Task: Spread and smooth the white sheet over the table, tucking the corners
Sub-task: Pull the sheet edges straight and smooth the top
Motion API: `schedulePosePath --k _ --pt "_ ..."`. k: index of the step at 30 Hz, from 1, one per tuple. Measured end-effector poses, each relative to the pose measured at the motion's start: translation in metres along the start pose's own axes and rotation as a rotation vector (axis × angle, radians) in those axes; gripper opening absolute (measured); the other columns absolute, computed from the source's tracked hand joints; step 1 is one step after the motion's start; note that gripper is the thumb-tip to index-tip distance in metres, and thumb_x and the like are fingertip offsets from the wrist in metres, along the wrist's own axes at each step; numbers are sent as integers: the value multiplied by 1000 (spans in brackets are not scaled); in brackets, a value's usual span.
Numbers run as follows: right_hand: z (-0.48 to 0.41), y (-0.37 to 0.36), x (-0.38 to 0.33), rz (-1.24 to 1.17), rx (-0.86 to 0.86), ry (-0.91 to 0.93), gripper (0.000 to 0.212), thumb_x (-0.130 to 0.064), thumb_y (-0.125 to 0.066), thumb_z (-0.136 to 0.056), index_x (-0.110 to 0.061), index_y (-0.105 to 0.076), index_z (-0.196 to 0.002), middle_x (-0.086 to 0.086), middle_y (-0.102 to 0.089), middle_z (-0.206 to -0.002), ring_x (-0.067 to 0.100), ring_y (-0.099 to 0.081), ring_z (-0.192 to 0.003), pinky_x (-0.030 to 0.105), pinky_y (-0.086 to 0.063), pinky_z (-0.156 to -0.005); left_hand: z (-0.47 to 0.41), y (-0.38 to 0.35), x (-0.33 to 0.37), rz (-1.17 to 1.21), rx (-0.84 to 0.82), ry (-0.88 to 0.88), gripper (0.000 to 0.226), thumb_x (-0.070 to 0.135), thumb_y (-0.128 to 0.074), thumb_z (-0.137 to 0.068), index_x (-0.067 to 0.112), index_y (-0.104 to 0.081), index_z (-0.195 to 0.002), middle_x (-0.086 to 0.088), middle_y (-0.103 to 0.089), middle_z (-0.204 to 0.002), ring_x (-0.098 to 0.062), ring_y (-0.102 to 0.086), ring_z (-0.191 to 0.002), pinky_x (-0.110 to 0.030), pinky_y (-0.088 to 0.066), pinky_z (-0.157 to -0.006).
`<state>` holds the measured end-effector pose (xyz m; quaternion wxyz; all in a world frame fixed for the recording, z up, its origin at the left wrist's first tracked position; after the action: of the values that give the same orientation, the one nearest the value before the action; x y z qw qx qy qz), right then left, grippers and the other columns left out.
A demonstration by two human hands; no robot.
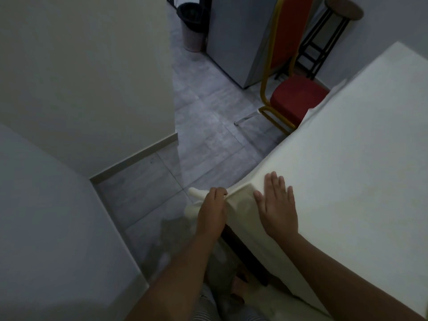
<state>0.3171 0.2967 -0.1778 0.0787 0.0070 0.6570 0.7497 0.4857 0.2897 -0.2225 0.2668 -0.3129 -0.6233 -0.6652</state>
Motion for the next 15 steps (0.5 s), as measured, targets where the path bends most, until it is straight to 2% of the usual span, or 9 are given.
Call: schedulePosePath --k 4,8,12,15 --pt "3 2 5 -117 20 34 72 -58 0 -94 -17 -7 -153 1 -1 -161 14 6 -147 36 4 -119 10 -7 10 94 101 201 11 5 -52 -87 11 -52 -97 -7 -48 -104 -22 -51 -89 -28 -42 -73" --pt "8 6 8 -224 27 57 67 -53 -8 -97 -15 -9 -153 2 -2 -161 14 4 -148 34 5 -119 21 -18 28 126 242 358 17 1 -53 -84 8 -53 -99 -8 -50 -104 -24 -53 -86 -23 -30 -67" --pt "26 8 17 -182 11 95 63 -47 -15 -100 -13 -13 -152 5 -6 -161 19 -1 -148 39 1 -121 32 -24 41 41 256 461 17 2 -47 -88 10 -50 -103 -10 -51 -109 -28 -54 -89 -30 -30 -65" --pt "42 6 29 -140 9 81 60 -45 -19 -101 -14 -14 -152 5 -8 -161 20 -3 -149 41 0 -121 39 -29 45 -29 197 509 22 -1 -41 -90 9 -48 -109 -12 -51 -114 -30 -56 -91 -34 -35 -66"
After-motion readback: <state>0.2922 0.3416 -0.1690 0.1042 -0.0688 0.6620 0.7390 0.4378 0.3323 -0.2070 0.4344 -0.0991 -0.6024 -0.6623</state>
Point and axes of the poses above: each hand's wrist, its own z-axis away from the middle knuckle, its own y-axis out of the back of the hand, x = y × z, the point moved 1 cm from there along -z, towards the middle knuckle
